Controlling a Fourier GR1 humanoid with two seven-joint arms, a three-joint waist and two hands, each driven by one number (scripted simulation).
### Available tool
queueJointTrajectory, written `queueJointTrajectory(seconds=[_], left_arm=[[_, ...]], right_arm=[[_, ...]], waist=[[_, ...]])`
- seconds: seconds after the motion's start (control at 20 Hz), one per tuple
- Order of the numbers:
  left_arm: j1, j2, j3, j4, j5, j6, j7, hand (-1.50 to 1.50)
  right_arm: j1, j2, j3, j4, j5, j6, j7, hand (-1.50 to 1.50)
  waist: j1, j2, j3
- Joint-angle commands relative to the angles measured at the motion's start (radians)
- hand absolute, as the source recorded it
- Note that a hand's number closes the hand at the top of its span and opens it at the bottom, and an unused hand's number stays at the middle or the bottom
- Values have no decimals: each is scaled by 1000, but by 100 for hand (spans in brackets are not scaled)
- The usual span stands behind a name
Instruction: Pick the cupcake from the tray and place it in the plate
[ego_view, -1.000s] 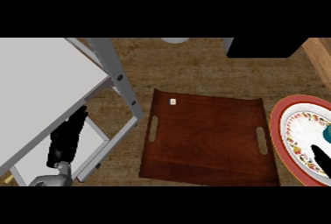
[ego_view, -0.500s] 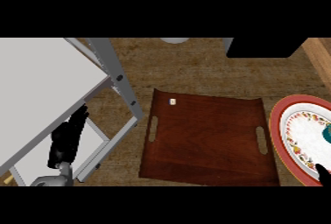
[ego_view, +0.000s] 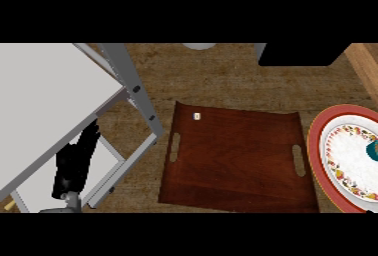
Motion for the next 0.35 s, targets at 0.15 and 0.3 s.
queueJointTrajectory(seconds=[0.15,0.3], left_arm=[[-64,16,32,28,25,-20,21,0],[-32,-17,3,89,-20,13,-58,0]], right_arm=[[36,0,46,28,-26,-167,12,-150],[101,0,74,20,-14,-148,53,-150]], waist=[[-1,1,0],[-1,1,0]])
